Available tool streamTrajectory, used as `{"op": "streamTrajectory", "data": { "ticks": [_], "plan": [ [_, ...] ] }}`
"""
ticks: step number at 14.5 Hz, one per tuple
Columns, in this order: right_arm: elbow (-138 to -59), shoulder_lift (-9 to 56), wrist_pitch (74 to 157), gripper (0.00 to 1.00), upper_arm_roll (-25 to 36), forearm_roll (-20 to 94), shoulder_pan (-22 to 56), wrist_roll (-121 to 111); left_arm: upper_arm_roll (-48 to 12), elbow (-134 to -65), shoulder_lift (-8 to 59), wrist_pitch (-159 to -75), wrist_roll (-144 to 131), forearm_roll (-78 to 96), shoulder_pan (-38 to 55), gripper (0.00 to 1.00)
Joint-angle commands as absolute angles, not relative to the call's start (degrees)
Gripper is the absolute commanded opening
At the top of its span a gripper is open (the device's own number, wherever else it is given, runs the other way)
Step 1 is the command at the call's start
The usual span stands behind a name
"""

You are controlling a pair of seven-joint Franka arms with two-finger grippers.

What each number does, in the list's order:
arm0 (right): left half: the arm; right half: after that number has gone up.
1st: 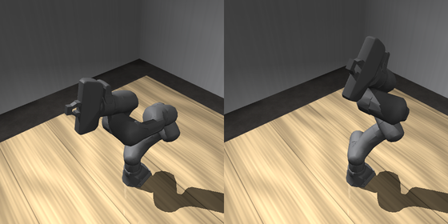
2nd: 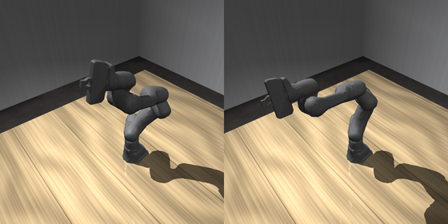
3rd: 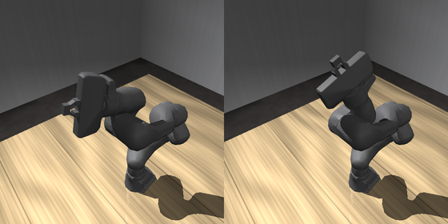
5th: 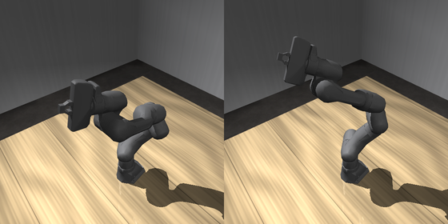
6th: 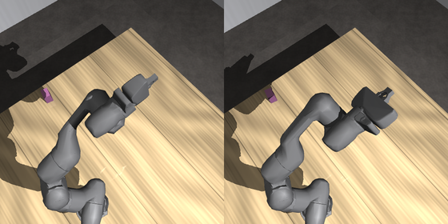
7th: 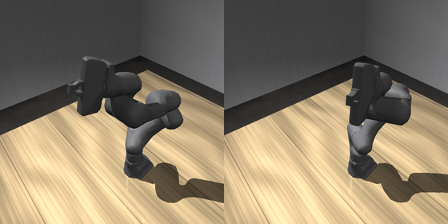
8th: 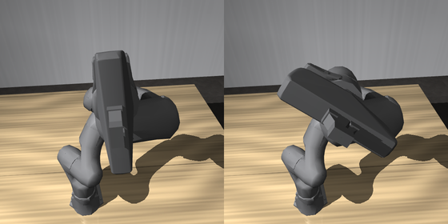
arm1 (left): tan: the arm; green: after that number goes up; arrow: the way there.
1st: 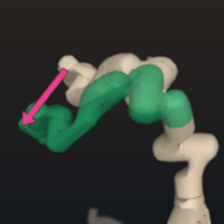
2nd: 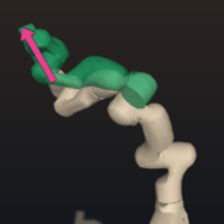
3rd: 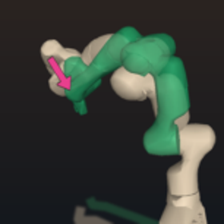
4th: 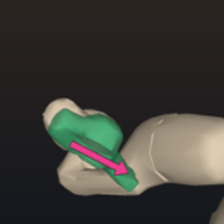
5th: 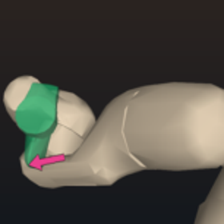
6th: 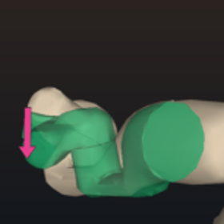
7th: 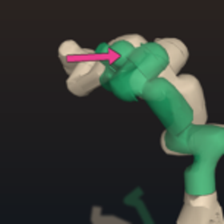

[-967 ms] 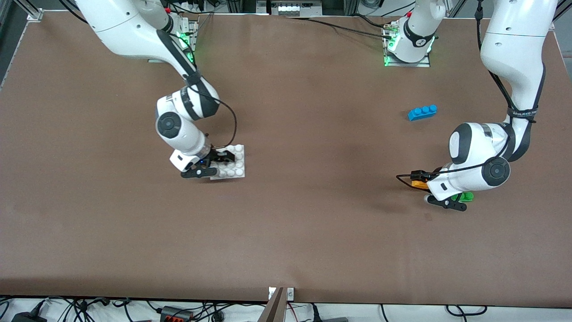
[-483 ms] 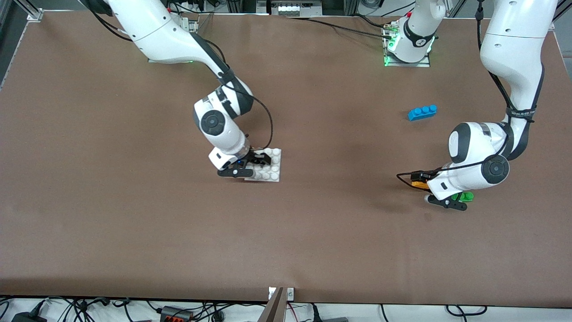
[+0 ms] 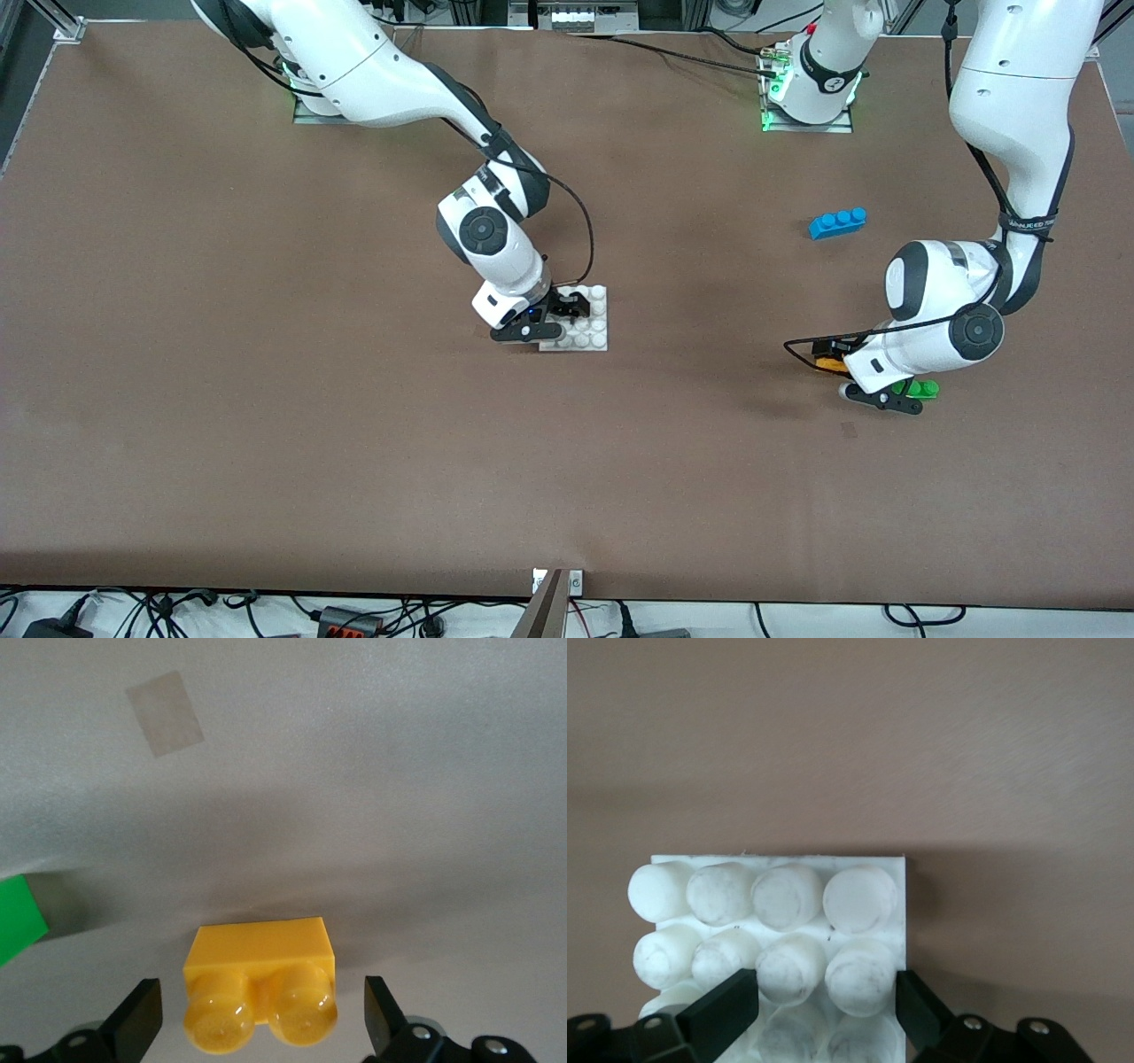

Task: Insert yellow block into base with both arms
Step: 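Slide the white base plate with the right gripper toward the table middle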

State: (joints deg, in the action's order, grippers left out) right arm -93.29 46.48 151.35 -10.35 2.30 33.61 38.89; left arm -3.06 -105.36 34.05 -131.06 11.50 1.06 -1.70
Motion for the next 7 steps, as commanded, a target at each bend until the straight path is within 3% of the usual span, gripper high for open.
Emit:
{"op": "streamTrajectory", "data": {
  "ticks": [1, 7],
  "plan": [
    [-90.7, 49.7, 151.4, 0.73, -10.5, 3.2, 36.1, 41.7, -3.3, -108.0, 31.7, -132.2, 12.3, 0.4, -2.1, 1.00],
    [-90.1, 47.8, 150.6, 0.80, -10.5, 2.3, 35.9, 41.8, -3.3, -108.0, 31.7, -132.2, 12.4, 0.4, -2.2, 0.85]
  ]
}}
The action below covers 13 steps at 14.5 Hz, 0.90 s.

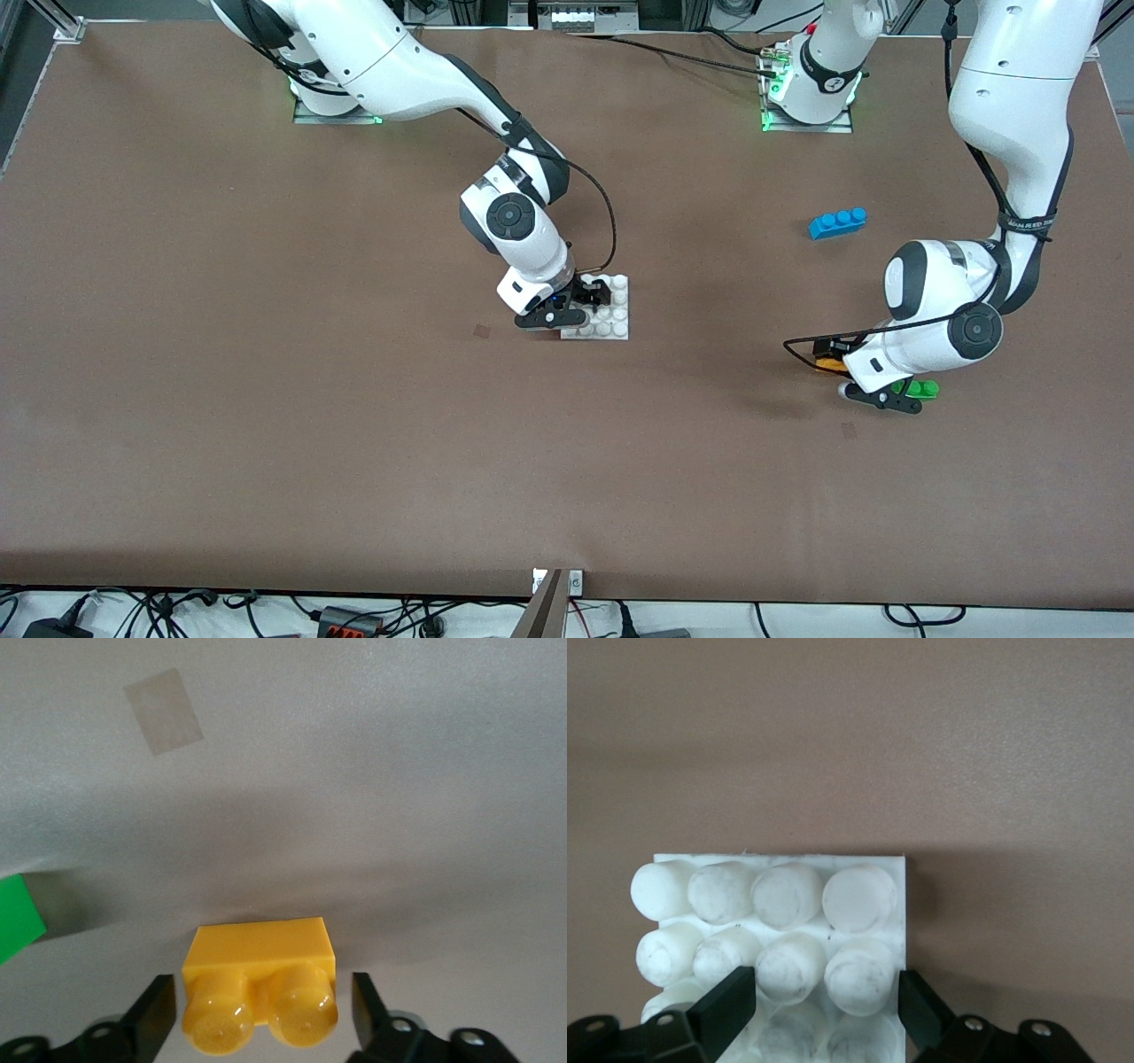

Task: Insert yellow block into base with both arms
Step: 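Slide the white base plate with the right gripper toward the table middle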

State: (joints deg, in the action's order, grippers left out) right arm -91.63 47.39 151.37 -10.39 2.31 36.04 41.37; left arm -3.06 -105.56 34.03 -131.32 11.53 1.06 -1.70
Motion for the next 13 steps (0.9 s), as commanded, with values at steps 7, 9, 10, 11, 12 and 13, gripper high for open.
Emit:
{"op": "streamTrajectory", "data": {
  "ticks": [7, 9, 10, 11, 12, 13],
  "plan": [
    [-89.6, 33.6, 127.0, 0.84, -10.4, 2.4, 31.0, 36.8, -3.3, -108.0, 31.7, -132.0, 12.4, 0.4, -2.2, 0.80],
    [-89.6, 30.3, 121.3, 0.86, -10.4, 2.5, 26.7, 29.4, -3.4, -108.0, 31.7, -132.0, 12.3, 0.4, -2.2, 0.78],
    [-89.6, 28.7, 118.9, 0.86, -10.3, 2.5, 24.4, 26.1, -3.6, -108.0, 31.7, -132.0, 12.3, 0.4, -2.2, 0.77],
    [-89.6, 26.9, 116.0, 0.86, -10.3, 2.5, 22.2, 23.9, -3.6, -108.0, 31.7, -131.9, 12.3, 0.4, -2.2, 0.76],
    [-89.6, 24.7, 112.4, 0.86, -10.1, 2.1, 19.8, 22.6, -3.6, -108.0, 31.7, -131.8, 12.3, 0.4, -2.2, 0.73],
    [-89.6, 22.7, 108.7, 0.86, -10.0, 2.1, 17.7, 21.5, -3.6, -108.0, 31.7, -131.8, 12.3, 0.4, -2.2, 0.72]
  ]
}}
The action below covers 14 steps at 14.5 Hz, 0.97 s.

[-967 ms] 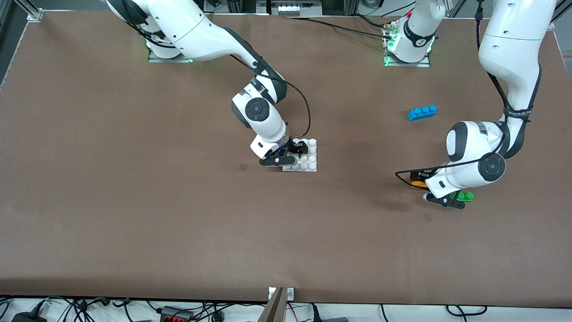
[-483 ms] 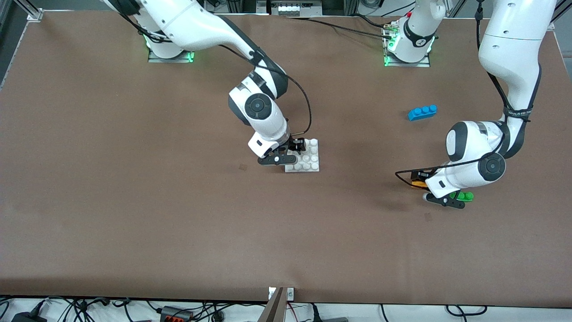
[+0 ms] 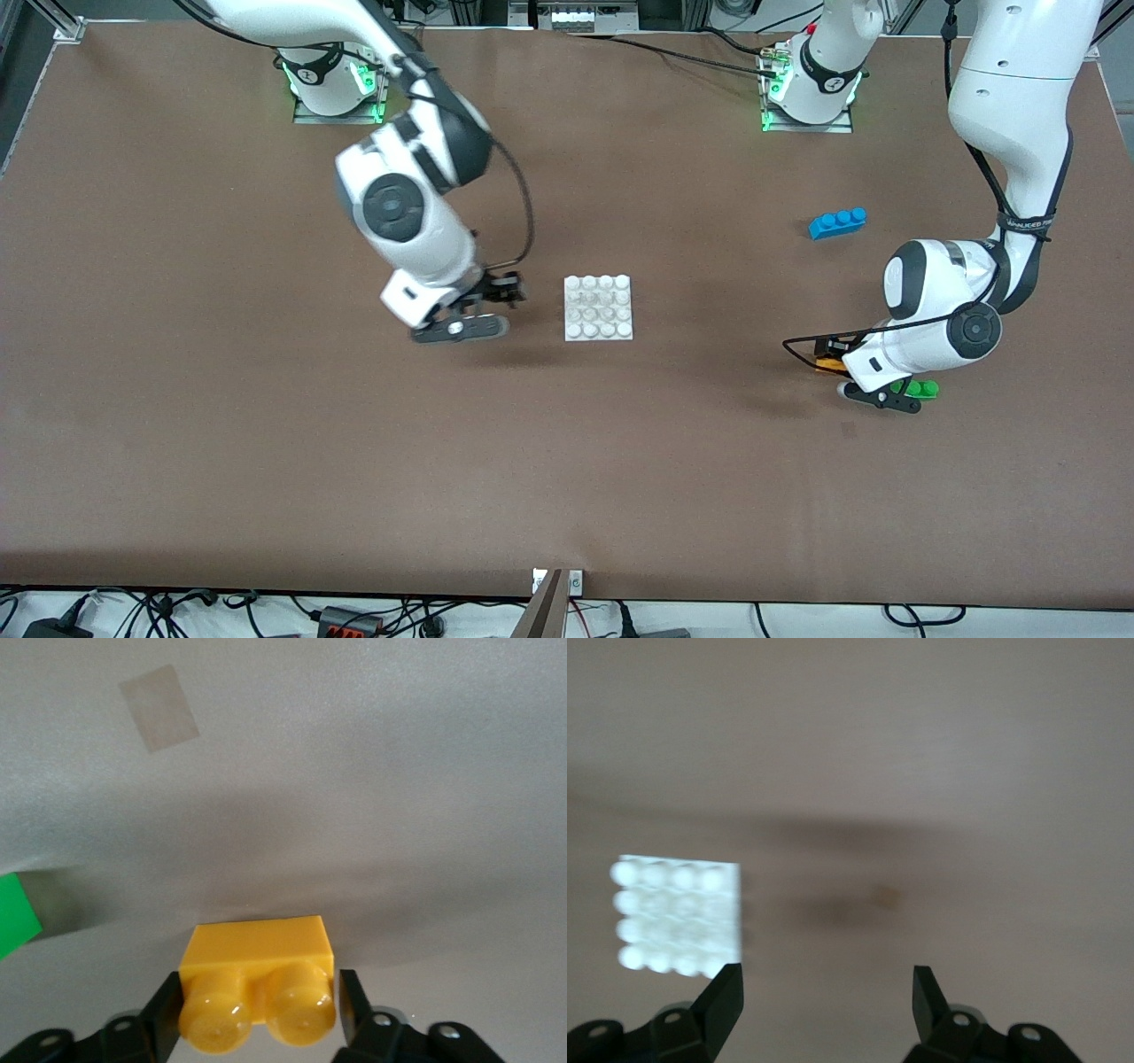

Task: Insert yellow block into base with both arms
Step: 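Release the plate and withdraw the right gripper while the left gripper lifts the brick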

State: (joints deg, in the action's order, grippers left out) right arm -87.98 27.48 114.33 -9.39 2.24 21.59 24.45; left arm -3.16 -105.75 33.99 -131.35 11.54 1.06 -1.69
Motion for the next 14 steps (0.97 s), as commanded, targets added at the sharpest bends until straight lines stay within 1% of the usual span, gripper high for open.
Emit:
{"op": "streamTrajectory", "data": {
  "ticks": [1, 4, 5, 6, 8, 10, 12, 14],
  "plan": [
    [-89.7, 20.4, 105.0, 0.86, -9.9, 1.9, 15.7, 20.0, -3.7, -107.9, 31.6, -131.7, 12.3, 0.4, -2.2, 0.71],
    [-90.1, 13.3, 93.7, 0.86, -9.8, -0.1, 9.0, 12.1, -3.7, -107.9, 31.3, -131.5, 12.3, 0.4, -2.2, 0.68],
    [-90.1, 11.4, 91.3, 0.87, -9.7, -0.1, 7.2, 10.1, -3.7, -107.9, 31.3, -131.5, 12.3, 0.4, -2.2, 0.67],
    [-90.2, 9.7, 90.3, 1.00, -9.8, -0.1, 5.2, 8.5, -3.7, -107.8, 31.3, -131.5, 12.3, 0.4, -2.2, 0.66],
    [-90.8, 7.0, 90.0, 1.00, -9.8, -0.1, 0.8, 1.8, -3.7, -107.8, 31.3, -131.4, 12.2, 0.4, -2.2, 0.66],
    [-93.5, 4.8, 90.2, 1.00, -9.8, -0.1, -2.4, -3.5, -3.8, -107.8, 30.9, -131.3, 12.2, 0.5, -2.1, 0.66],
    [-94.0, 4.0, 90.5, 1.00, -9.7, -0.1, -4.2, -4.7, -4.2, -107.7, 30.9, -130.6, 12.2, 0.6, -2.1, 0.66],
    [-94.2, 4.0, 91.2, 1.00, -9.7, -0.1, -6.6, -10.8, -5.3, -107.6, 30.3, -129.9, 12.1, 1.1, -2.5, 0.65]
  ]
}}
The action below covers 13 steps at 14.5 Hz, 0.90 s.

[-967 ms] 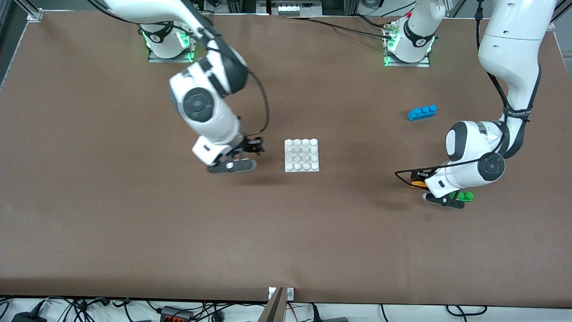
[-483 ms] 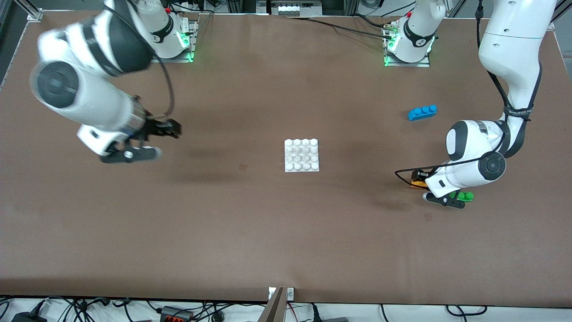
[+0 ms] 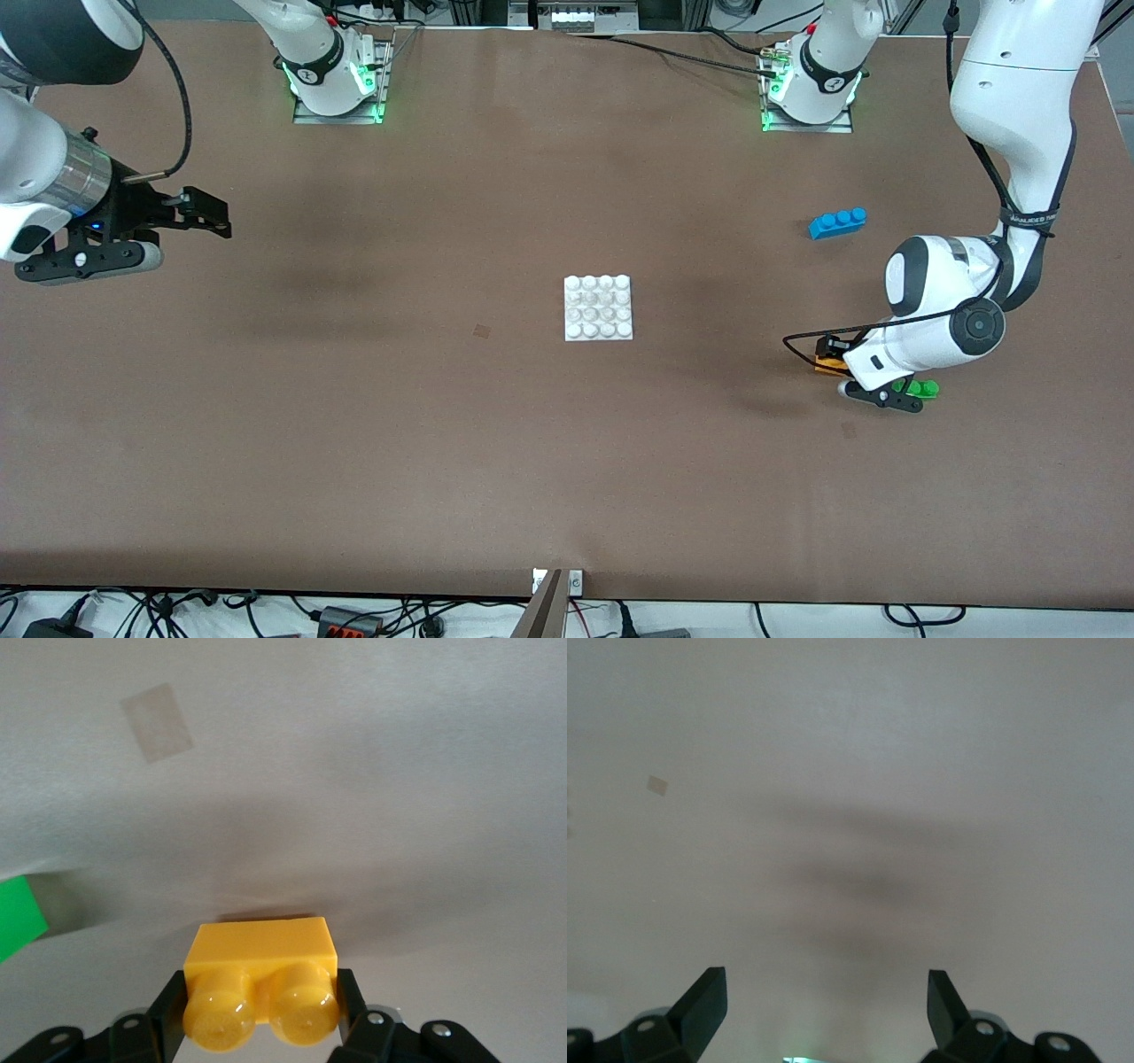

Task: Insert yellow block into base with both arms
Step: 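Release the plate and withdraw the right gripper while the left gripper lifts the brick, then carry the yellow brick with the left gripper over the white base plate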

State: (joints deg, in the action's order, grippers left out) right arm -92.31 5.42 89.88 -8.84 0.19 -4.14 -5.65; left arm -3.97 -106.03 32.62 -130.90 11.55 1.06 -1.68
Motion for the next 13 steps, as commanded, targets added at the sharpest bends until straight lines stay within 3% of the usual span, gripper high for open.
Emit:
{"op": "streamTrajectory", "data": {
  "ticks": [1, 5, 7, 10, 13],
  "plan": [
    [-95.2, 4.1, 92.1, 1.00, -9.7, -0.1, -7.5, -13.5, -5.4, -107.3, 29.7, -128.8, 12.0, 1.2, -2.5, 0.64],
    [-96.6, 3.6, 93.5, 1.00, -8.9, -0.1, -12.0, -21.5, -9.9, -105.3, 28.0, -124.2, 8.5, 6.2, -2.4, 0.62],
    [-100.5, 0.5, 93.8, 1.00, -4.2, -0.1, -9.7, -22.3, -13.2, -101.4, 28.2, -119.8, 6.9, 8.2, -1.7, 0.59],
    [-101.3, -0.9, 91.1, 1.00, 2.9, -0.1, -3.4, -21.5, -18.5, -98.8, 28.7, -119.5, -8.7, 8.4, 0.5, 0.58],
    [-100.4, -4.2, 91.7, 1.00, 4.3, -0.1, -1.1, -20.6, -20.6, -95.9, 30.7, -119.8, -19.4, 8.1, 6.0, 0.57]
  ]
}}
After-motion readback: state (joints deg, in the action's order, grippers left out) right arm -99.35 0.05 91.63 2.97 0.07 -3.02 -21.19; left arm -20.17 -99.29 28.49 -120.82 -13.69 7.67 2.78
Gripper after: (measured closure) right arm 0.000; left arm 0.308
